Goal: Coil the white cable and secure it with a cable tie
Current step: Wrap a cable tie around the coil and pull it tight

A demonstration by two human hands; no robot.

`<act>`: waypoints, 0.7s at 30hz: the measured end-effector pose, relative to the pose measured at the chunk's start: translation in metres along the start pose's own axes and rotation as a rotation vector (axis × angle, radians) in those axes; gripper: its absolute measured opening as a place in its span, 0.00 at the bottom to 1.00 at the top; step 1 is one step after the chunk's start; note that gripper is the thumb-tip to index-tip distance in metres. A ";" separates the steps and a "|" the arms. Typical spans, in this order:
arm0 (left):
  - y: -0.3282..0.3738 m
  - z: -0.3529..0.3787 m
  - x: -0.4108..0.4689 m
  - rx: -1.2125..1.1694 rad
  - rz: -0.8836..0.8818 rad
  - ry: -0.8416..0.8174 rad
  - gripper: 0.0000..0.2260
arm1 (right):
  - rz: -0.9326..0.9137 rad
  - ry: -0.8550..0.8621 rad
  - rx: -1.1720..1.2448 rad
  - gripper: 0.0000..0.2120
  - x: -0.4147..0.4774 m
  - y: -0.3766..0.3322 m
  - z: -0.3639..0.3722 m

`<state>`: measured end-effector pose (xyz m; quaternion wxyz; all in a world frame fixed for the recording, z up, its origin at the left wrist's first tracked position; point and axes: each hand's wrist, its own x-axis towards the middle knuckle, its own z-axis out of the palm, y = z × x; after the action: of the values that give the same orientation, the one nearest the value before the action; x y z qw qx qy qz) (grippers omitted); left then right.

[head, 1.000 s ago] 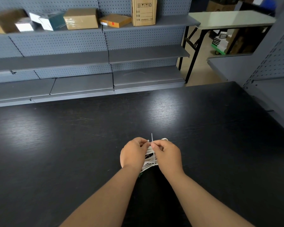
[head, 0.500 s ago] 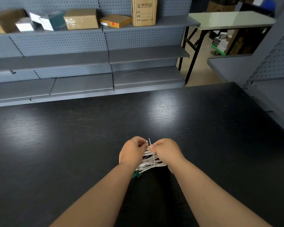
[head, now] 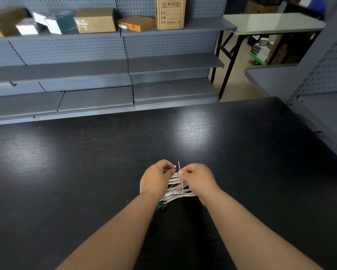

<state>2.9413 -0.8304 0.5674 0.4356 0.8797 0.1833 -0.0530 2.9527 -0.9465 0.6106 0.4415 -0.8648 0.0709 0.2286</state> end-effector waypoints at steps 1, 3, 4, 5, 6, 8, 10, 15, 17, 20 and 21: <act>0.000 0.000 0.000 0.000 -0.011 0.005 0.03 | 0.000 -0.002 0.005 0.09 0.000 0.001 0.000; 0.000 0.000 0.001 0.003 -0.036 0.020 0.03 | 0.004 -0.004 0.019 0.09 0.001 0.002 0.000; 0.001 0.000 0.002 -0.001 -0.040 0.022 0.05 | 0.010 -0.002 0.020 0.10 0.001 0.002 0.000; 0.001 -0.001 0.002 -0.008 -0.039 0.020 0.06 | 0.020 -0.002 0.015 0.10 0.002 0.002 0.000; 0.001 -0.001 0.001 -0.016 -0.038 0.017 0.06 | 0.033 -0.004 0.011 0.10 0.003 0.002 0.000; 0.001 -0.001 0.001 -0.024 -0.037 0.012 0.06 | 0.072 -0.018 0.008 0.09 0.006 0.001 0.001; 0.000 0.000 0.000 -0.023 -0.036 0.014 0.06 | 0.110 -0.033 -0.026 0.07 0.011 0.000 0.002; -0.001 0.000 -0.002 -0.079 -0.038 0.021 0.05 | 0.186 -0.101 -0.213 0.07 0.020 -0.006 0.001; 0.000 0.000 -0.003 -0.100 -0.039 0.021 0.04 | 0.193 -0.126 -0.273 0.07 0.021 -0.008 0.000; -0.001 -0.001 -0.003 -0.109 -0.033 0.023 0.04 | 0.193 -0.138 -0.277 0.09 0.023 -0.009 -0.001; -0.001 -0.001 -0.003 -0.112 -0.027 0.023 0.04 | 0.196 -0.136 -0.266 0.08 0.022 -0.009 -0.002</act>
<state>2.9378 -0.8303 0.5680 0.4813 0.8519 0.2029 -0.0385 2.9758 -0.9406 0.6080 0.3024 -0.8871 0.0939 0.3358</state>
